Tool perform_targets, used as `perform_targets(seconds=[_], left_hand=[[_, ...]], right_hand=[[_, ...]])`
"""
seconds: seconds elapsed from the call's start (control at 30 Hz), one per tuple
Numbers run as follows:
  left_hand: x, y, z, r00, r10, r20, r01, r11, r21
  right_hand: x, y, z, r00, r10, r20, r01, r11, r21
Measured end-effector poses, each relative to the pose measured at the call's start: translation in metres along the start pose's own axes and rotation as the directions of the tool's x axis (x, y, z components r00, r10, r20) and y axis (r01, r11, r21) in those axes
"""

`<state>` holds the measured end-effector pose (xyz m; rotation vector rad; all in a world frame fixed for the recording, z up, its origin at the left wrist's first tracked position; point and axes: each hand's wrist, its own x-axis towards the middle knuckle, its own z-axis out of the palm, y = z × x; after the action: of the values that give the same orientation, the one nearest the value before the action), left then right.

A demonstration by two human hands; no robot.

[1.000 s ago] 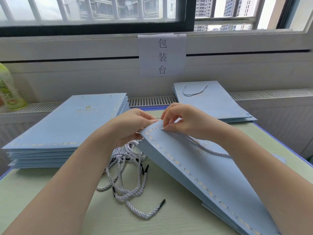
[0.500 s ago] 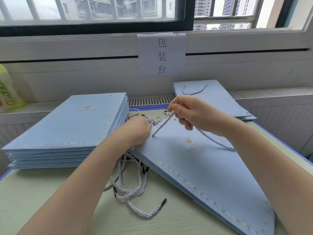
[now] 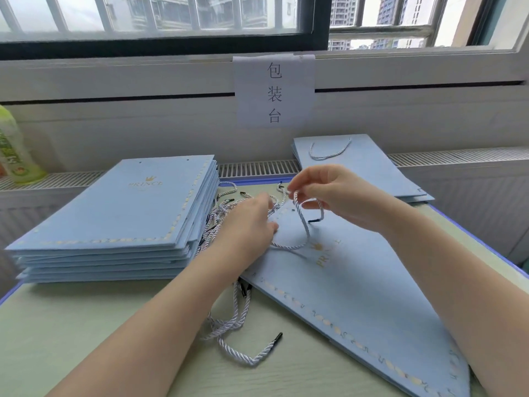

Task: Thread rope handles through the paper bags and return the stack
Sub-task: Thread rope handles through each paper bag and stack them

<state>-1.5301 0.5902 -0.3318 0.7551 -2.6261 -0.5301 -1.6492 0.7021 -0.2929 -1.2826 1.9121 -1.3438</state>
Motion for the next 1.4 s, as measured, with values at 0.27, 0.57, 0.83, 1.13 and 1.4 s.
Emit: perform_targets(seconds=[0.27,0.57,0.83,1.13,1.4], left_hand=[[0.001,-0.004,-0.003,0.998,-0.019,0.065,0.021,0.999,-0.041],[0.000,-0.001,0.002,0.995,-0.080,0.053,0.082,0.996,-0.030],[0.003,-0.003,-0.007,0.992,-0.089,0.095,0.086,0.996,0.032],[0.001,0.002,-0.005,0.990,-0.120,0.075,0.107,0.982,0.156],[0.006,0.000,-0.002,0.980,-0.129,0.153,0.168,0.946,-0.276]], right_hand=[[0.002,0.014,-0.017,0.982,0.151,-0.117,-0.188,0.666,-0.721],[-0.002,0.013,-0.010,0.949,0.315,-0.017,-0.252,0.723,-0.644],[-0.012,-0.004,-0.001,0.920,0.307,0.245,-0.019,0.660,-0.751],[0.005,0.013,0.002,0.996,-0.074,-0.041,0.030,0.766,-0.642],[0.016,0.034,0.017,0.937,-0.341,-0.069,0.227,0.750,-0.621]])
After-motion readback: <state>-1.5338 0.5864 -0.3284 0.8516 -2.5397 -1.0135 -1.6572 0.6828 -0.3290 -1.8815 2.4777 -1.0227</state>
